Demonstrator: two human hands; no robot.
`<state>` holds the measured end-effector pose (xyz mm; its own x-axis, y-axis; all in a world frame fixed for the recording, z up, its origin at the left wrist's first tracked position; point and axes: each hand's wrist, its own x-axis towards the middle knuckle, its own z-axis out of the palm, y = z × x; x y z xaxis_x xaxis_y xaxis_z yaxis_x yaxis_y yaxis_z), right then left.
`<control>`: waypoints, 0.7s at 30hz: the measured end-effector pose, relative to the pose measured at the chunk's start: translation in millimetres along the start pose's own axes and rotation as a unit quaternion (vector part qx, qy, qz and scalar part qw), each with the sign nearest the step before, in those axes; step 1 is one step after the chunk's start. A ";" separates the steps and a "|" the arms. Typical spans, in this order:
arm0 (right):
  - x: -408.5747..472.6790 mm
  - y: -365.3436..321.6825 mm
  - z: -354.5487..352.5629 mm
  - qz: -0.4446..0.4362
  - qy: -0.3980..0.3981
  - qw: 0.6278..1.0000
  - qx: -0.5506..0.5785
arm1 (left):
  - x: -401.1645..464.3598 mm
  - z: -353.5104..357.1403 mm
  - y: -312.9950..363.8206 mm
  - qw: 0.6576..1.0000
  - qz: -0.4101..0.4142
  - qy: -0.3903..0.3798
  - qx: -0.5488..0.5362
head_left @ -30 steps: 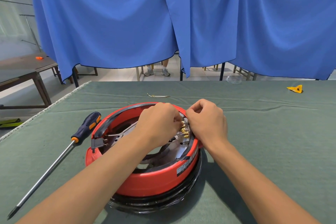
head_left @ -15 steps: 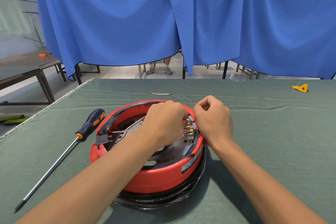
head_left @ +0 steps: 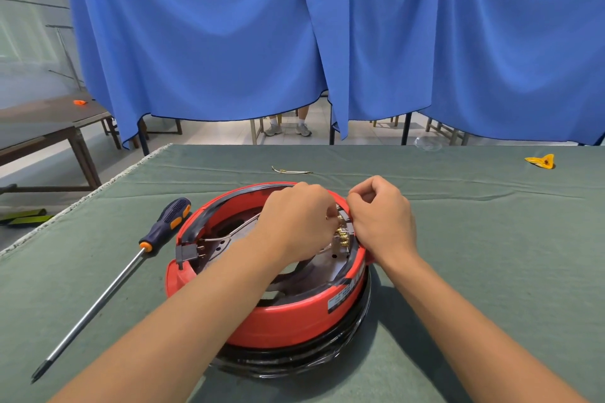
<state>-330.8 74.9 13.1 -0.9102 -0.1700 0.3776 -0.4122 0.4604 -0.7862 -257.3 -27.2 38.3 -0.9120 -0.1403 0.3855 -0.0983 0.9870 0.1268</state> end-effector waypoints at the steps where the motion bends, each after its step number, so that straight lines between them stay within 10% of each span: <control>1: -0.1 0.0 -0.2 0.001 -0.005 1.000 0.004 | -0.9 -0.5 -0.7 1.000 0.002 -0.006 -0.005; 10: 1.4 1.4 0.8 0.000 -0.014 1.000 0.010 | -8.6 -11.9 -7.9 0.991 0.006 0.053 -0.125; 21: 3.2 2.1 1.9 0.005 -0.016 1.000 0.012 | -11.5 -11.3 -5.1 0.993 0.031 -0.058 -0.097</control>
<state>-334.6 73.7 11.7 -0.9150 -0.1931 0.3541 -0.4034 0.4418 -0.8013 -241.8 -31.5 43.5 -0.9545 -0.0599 0.2923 0.0267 0.9585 0.2837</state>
